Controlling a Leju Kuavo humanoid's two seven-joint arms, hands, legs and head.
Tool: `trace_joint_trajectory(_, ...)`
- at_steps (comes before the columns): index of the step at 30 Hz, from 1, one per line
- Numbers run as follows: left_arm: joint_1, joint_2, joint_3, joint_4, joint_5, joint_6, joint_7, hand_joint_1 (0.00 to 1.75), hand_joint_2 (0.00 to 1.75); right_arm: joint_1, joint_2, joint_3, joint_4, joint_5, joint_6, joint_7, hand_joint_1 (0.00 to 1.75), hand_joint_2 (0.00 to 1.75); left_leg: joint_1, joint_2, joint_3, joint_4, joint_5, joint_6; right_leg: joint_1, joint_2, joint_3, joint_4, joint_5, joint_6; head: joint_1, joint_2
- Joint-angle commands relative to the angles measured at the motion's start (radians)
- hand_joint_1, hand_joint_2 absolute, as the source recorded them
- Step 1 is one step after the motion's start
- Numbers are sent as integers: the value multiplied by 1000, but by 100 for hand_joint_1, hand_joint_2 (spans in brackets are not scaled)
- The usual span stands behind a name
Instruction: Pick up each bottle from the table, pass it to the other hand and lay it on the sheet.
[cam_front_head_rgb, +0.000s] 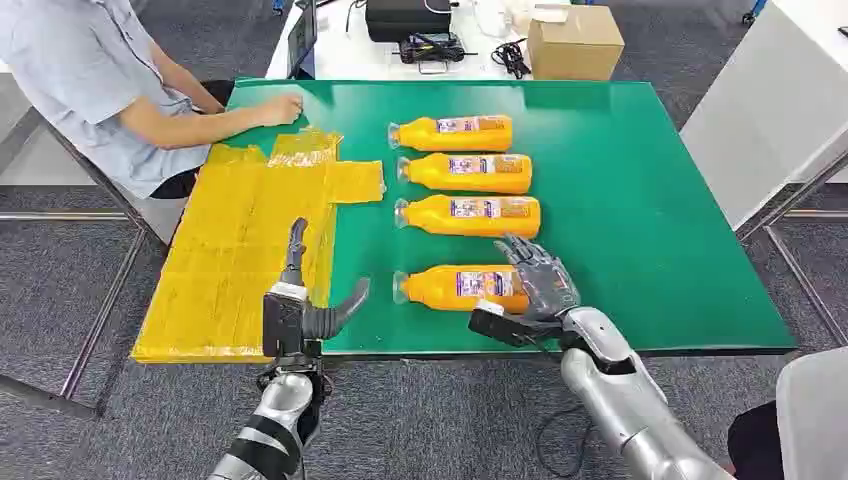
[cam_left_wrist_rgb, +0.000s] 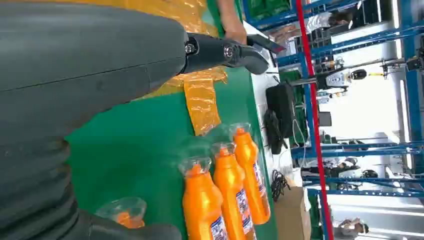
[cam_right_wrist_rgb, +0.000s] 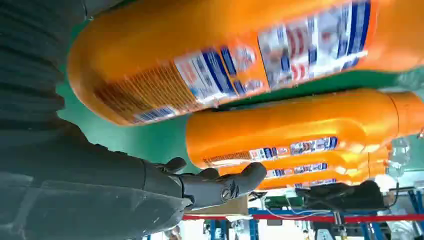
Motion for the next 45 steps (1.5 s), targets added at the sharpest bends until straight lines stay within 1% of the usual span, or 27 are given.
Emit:
trace_joint_trajectory(1, -28, 35, -1, 16, -6, -6, 7, 0, 175, -107, -22, 102, 151, 20, 55, 54, 0, 175, 1, 3, 4, 0, -1, -1, 1, 2, 3, 0, 0, -2, 0, 0)
trace_joint_trajectory(6, -29, 33, -4, 19, -9, -12, 10, 0, 175, -131, -31, 121, 200, 15, 97, 75, 0, 175, 0, 3, 4, 0, -1, -2, 0, 3, 3, 0, -1, -2, 0, 0)
trace_joint_trajectory(9, -37, 32, -8, 33, -8, -15, 10, 0, 175, -152, -48, 148, 233, 4, 158, 83, 0, 175, 1, 3, 6, -1, -2, -2, 1, 2, 5, -1, -1, -3, 0, 0)
trace_joint_trajectory(11, -42, 31, -9, 44, -10, -13, 8, 0, 175, -164, -60, 165, 242, -7, 190, 90, 0, 175, 0, 1, 3, 0, -1, -1, 0, 1, 2, 0, 0, -1, 0, 0)
trace_joint_trajectory(14, -46, 29, -10, 54, -9, -14, 5, 0, 175, -177, -73, 180, 255, -21, 228, 89, 0, 175, 0, 2, 5, 0, -1, -2, 0, 1, 4, 0, -1, -2, 0, 0)
trace_joint_trajectory(15, -48, 27, -11, 57, -9, -14, 2, 0, 175, -180, -79, 186, 262, -24, 234, 91, 0, 175, 1, 3, 7, 0, -3, -2, 1, 3, 6, 0, -2, -3, 0, 0)
trace_joint_trajectory(18, -51, 25, -13, 60, -9, -15, 0, 0, 175, -187, -84, 193, 272, -23, 236, 93, 0, 175, 0, 0, 3, 0, 0, -1, 0, -1, 3, -1, 0, -1, 0, 0)
trace_joint_trajectory(20, -51, 25, -13, 60, -9, -15, 0, 0, 175, -187, -84, 193, 272, -23, 236, 93, 0, 175, 0, 0, 4, 0, -1, -1, 0, 0, 4, -1, -1, -2, 0, 0)
trace_joint_trajectory(21, -53, 25, -15, 62, -7, -17, -1, 0, 175, -193, -83, 199, 286, -35, 243, 96, 58, 175, 1, 1, 6, 0, -1, -2, 1, 0, 5, -1, -1, -3, 0, 0)
trace_joint_trajectory(22, -54, 25, -16, 63, -6, -18, -2, 0, 175, -197, -88, 209, 292, -42, 249, 97, 161, 175, 1, 0, 5, 0, -1, -2, 1, 0, 4, -1, -1, -2, 0, 0)
trace_joint_trajectory(23, -58, 24, -18, 67, -4, -20, -3, 0, 175, -203, -96, 215, 302, -59, 268, 91, 175, 175, 0, 0, 3, 0, 0, -1, 1, 0, 3, -1, 0, -2, 0, 0)
trace_joint_trajectory(25, -66, 22, -21, 76, -1, -25, -5, 0, 175, -205, -107, 208, 316, -93, 294, 71, 175, 175, 1, 1, 6, 0, -1, -2, 1, 1, 6, -1, -1, -3, 0, 0)
trace_joint_trajectory(28, -76, 17, -26, 86, 5, -30, -14, 0, 175, -192, -114, 176, 323, -160, 295, 24, 175, 175, 0, -2, 5, 0, -1, -1, 1, -2, 5, -1, -1, -2, 0, 0)
trace_joint_trajectory(29, -79, 16, -29, 87, 10, -35, -18, 0, 175, -178, -109, 152, 318, -201, 282, -4, 175, 175, 1, -2, 6, 0, -1, -2, 1, -3, 7, -1, -2, -3, 0, 0)
trace_joint_trajectory(30, -81, 15, -32, 85, 12, -37, -18, 0, 175, -160, -94, 100, 315, -280, 302, -60, 175, 175, 1, -2, 5, 0, 0, -1, 1, -2, 5, -1, -1, -2, 0, 0)
trace_joint_trajectory(31, -85, 13, -35, 86, 15, -39, -18, 0, 175, -148, -90, 78, 316, -320, 318, -86, 175, 175, 1, -2, 7, -1, -1, -2, 1, -2, 7, -2, -1, -2, 0, 0)
trace_joint_trajectory(32, -89, 10, -41, 86, 21, -39, -18, 0, 175, -130, -82, 43, 311, -378, 325, -129, 175, 175, 1, -1, 5, 0, -1, -1, 1, -2, 5, -2, -1, -2, 0, 0)
trace_joint_trajectory(33, -90, 9, -43, 84, 22, -38, -18, 0, 175, -122, -78, 30, 306, -396, 318, -150, 175, 175, 1, -2, 7, -1, -1, -2, 1, -2, 8, -2, -1, -2, 0, 0)
trace_joint_trajectory(34, -90, 9, -44, 84, 22, -38, -18, 0, 175, -120, -76, 31, 306, -396, 318, -150, 175, 175, 1, -2, 4, 0, 0, -1, 1, -2, 4, -2, 0, -1, 0, 0)
trace_joint_trajectory(36, -90, 8, -46, 84, 23, -38, -18, 0, 175, -116, -71, 27, 299, -403, 314, -159, 175, 175, 1, -1, 7, -1, -1, -2, 1, -2, 7, -2, -1, -2, 0, 0)
trace_joint_trajectory(37, -88, 9, -47, 78, 26, -34, -18, 0, 175, -105, -58, -12, 291, -452, 318, -183, 175, 175, 1, 0, 5, 0, -1, -1, 1, 0, 5, -1, -1, -2, 0, 0)
trace_joint_trajectory(38, -85, 10, -48, 70, 34, -31, -18, 0, 175, -91, -48, -37, 265, -472, 310, -202, 175, 175, 1, 0, 7, 0, -2, -2, 1, 0, 7, -1, -2, -3, 0, 0)
trace_joint_trajectory(39, -80, 8, -44, 60, 43, -25, -18, 0, 175, -77, -37, -61, 240, -497, 317, -221, 175, 175, 1, 0, 4, 0, -1, -1, 1, 0, 4, -1, 0, -2, 0, 0)
trace_joint_trajectory(40, -73, 7, -40, 47, 52, -17, -18, 0, 175, -59, -25, -93, 210, -540, 346, -240, 175, 175, 1, 0, 7, -1, -1, -2, 2, 0, 7, -2, -1, -3, 0, 0)
trace_joint_trajectory(41, -60, 2, -30, 16, 71, -7, -18, 0, 175, -43, -15, -118, 184, -576, 369, -252, 175, 175, 1, 1, 6, 0, -1, -2, 1, 0, 5, -1, -1, -3, 0, 0)
trace_joint_trajectory(44, -27, -3, -21, -48, 115, 8, -18, 0, 175, 6, 3, -169, 89, -624, 370, -250, 175, 175, 1, 2, 4, 0, -1, -2, 1, 1, 3, 0, -1, -2, 0, 0)
trace_joint_trajectory(45, -27, -3, -21, -48, 115, 8, -18, 0, 175, 6, 3, -169, 89, -624, 370, -250, 175, 175, 1, 3, 9, 1, -4, -3, 2, 3, 7, 0, -3, -4, 0, 0)
